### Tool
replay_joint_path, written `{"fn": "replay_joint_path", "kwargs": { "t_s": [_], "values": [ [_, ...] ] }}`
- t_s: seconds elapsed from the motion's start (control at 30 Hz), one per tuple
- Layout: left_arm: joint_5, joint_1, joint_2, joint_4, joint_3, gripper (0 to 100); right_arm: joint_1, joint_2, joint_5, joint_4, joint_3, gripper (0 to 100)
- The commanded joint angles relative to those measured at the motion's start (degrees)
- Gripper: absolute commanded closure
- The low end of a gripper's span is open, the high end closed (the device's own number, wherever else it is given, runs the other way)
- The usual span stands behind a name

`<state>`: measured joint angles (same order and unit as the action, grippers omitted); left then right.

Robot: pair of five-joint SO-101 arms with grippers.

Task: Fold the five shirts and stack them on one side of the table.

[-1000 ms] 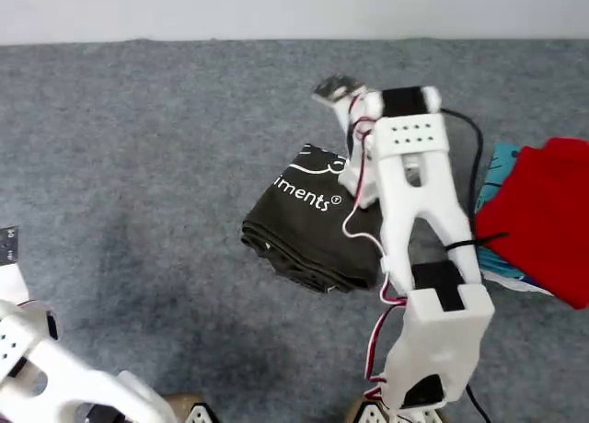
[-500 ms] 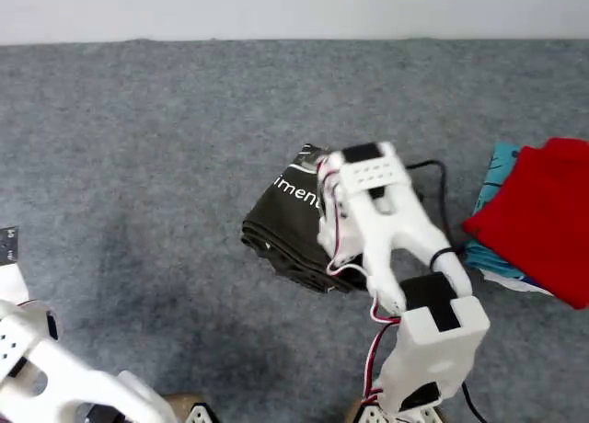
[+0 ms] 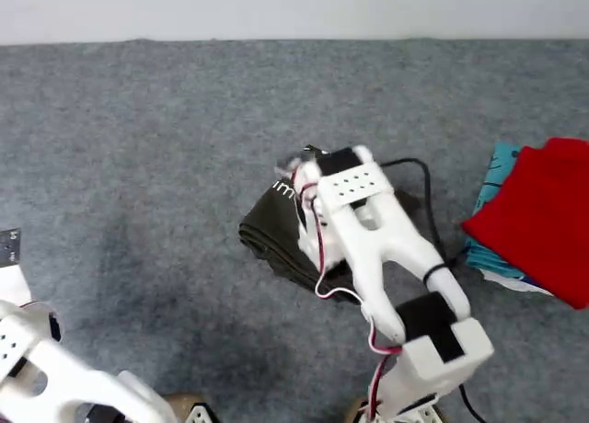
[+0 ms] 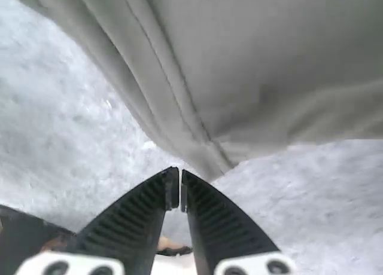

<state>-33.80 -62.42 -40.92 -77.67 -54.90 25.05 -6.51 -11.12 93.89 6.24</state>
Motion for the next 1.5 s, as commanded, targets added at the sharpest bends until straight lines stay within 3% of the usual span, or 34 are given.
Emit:
{"fn": "replay_joint_path", "kwargs": {
  "t_s": [0.0,0.27,0.53,0.8,1.13,1.3,1.47],
  "values": [
    [-0.62,-0.18,-1.67,-0.35,0.40,98,0.31,4.18,0.62,-0.40,-7.82,99.0],
    [-0.62,-0.18,-1.67,-0.35,0.31,98,8.04,-4.09,0.62,-18.15,-8.44,99.0],
    [-0.62,-0.18,-1.67,-0.35,0.31,98,15.16,-20.09,0.62,-26.33,-9.05,99.0],
    [-0.62,-0.18,-1.67,0.00,0.31,98,12.18,-15.69,0.79,-11.47,-20.31,99.0],
    [-0.70,-0.09,-1.67,0.09,0.31,98,7.34,-8.13,13.54,7.43,-24.35,99.0],
    [-0.70,-0.09,-1.41,-0.18,0.31,98,6.99,-4.00,20.22,9.01,-24.00,99.0],
    [-0.70,-0.09,-1.67,0.00,0.31,98,6.99,3.65,21.36,8.84,-23.74,99.0]
  ]
}}
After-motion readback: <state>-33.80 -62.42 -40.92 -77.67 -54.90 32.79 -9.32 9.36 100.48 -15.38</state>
